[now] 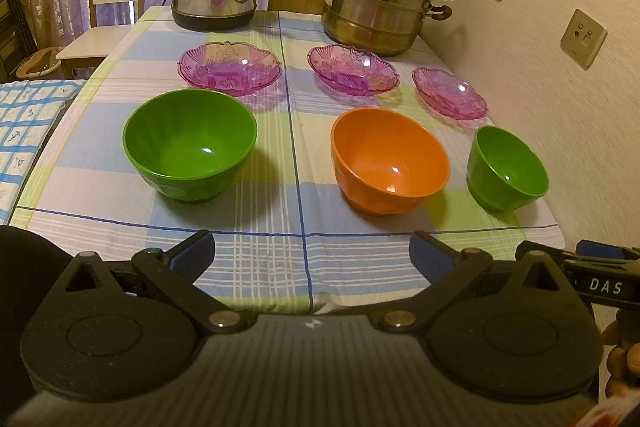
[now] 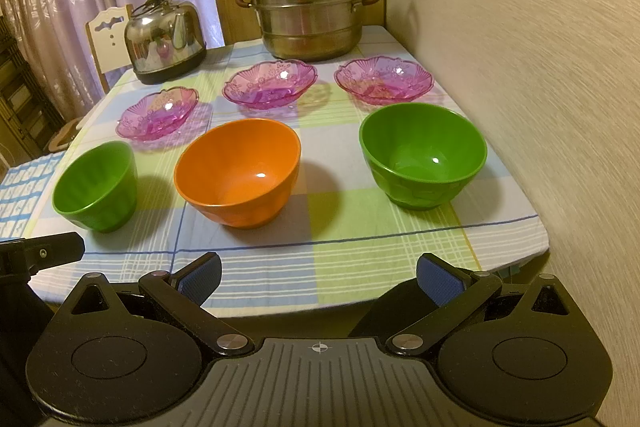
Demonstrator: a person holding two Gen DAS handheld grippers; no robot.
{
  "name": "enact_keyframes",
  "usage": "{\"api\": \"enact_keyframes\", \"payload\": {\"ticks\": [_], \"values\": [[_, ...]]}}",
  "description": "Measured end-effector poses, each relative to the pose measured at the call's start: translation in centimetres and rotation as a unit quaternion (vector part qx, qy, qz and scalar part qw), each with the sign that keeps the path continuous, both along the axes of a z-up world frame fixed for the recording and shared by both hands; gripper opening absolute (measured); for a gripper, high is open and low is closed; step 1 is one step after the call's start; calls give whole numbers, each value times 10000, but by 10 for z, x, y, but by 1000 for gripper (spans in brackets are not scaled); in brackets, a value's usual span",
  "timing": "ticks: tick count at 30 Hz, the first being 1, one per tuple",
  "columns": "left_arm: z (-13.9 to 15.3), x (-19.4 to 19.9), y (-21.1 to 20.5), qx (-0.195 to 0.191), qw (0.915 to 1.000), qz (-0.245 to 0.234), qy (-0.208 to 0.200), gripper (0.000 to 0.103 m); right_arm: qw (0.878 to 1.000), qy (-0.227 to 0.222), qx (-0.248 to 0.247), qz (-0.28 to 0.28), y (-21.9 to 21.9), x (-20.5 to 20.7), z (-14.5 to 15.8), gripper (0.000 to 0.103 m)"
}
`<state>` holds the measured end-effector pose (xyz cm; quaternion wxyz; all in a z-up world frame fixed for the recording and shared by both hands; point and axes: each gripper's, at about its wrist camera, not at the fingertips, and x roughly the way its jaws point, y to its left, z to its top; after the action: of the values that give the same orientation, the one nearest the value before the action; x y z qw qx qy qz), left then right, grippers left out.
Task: Organize plates and bowls
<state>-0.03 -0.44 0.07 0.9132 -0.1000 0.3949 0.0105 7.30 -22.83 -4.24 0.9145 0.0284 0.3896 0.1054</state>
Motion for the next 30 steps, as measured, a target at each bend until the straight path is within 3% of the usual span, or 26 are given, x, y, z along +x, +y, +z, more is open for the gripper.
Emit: {"api": "enact_keyframes", "payload": {"ticks": [30], "values": [[-3,-2,-2,31,10000,-63,9,103,10000,-11,26,-15,2,-1,0,103]]}}
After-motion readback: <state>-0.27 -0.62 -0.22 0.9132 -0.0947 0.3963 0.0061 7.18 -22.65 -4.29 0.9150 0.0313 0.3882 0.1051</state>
